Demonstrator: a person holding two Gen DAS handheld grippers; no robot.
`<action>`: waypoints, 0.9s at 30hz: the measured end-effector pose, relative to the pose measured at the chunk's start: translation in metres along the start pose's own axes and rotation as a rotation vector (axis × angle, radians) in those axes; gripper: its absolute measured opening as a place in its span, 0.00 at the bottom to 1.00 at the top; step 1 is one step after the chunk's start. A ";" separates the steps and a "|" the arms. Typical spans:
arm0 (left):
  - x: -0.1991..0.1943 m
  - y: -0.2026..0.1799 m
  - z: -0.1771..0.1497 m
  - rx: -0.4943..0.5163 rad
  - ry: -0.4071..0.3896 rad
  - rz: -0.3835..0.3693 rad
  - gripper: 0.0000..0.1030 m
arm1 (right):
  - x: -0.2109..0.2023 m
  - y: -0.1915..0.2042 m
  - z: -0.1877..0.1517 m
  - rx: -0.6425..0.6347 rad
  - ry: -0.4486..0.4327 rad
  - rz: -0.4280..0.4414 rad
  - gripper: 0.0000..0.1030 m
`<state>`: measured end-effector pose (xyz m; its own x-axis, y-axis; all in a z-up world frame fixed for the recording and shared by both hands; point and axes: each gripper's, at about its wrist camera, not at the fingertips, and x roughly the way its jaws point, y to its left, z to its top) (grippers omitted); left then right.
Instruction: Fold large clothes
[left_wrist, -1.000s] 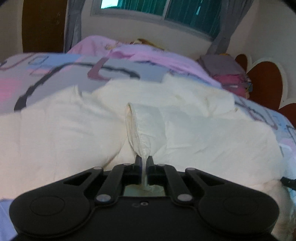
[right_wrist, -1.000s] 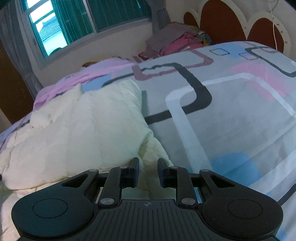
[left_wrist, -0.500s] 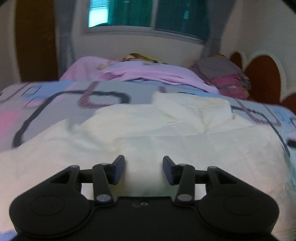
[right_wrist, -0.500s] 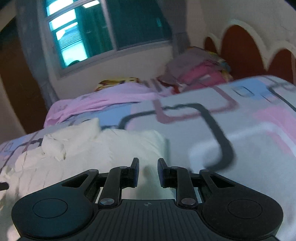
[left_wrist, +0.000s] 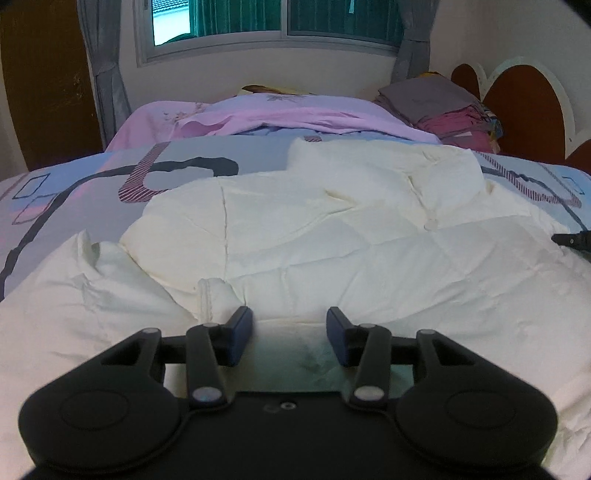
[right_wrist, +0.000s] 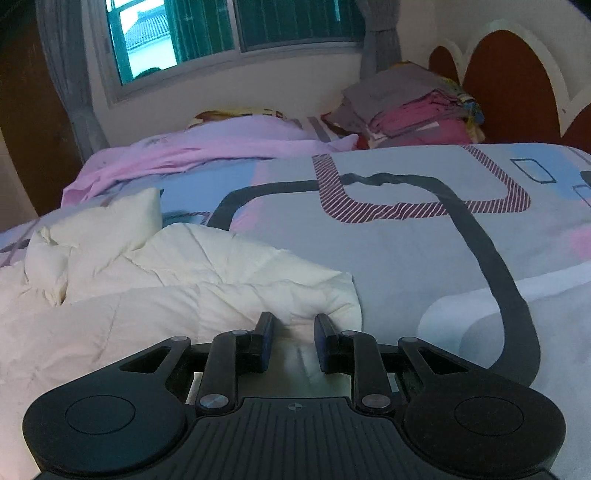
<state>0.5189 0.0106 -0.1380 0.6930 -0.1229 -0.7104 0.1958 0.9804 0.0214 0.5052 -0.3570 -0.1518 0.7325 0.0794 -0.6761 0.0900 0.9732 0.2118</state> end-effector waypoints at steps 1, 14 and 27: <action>-0.001 0.000 0.000 0.000 0.000 0.000 0.44 | -0.001 -0.001 0.001 0.003 0.008 0.000 0.22; -0.046 -0.018 -0.036 0.010 0.002 -0.030 0.54 | -0.092 0.006 -0.059 -0.019 0.052 -0.001 0.22; -0.131 0.071 -0.074 -0.216 -0.113 0.204 0.91 | -0.188 0.017 -0.083 0.022 -0.099 -0.069 0.91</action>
<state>0.3904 0.1074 -0.0955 0.7781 0.0747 -0.6237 -0.0982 0.9952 -0.0033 0.3126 -0.3376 -0.0794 0.7868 -0.0100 -0.6171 0.1565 0.9704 0.1839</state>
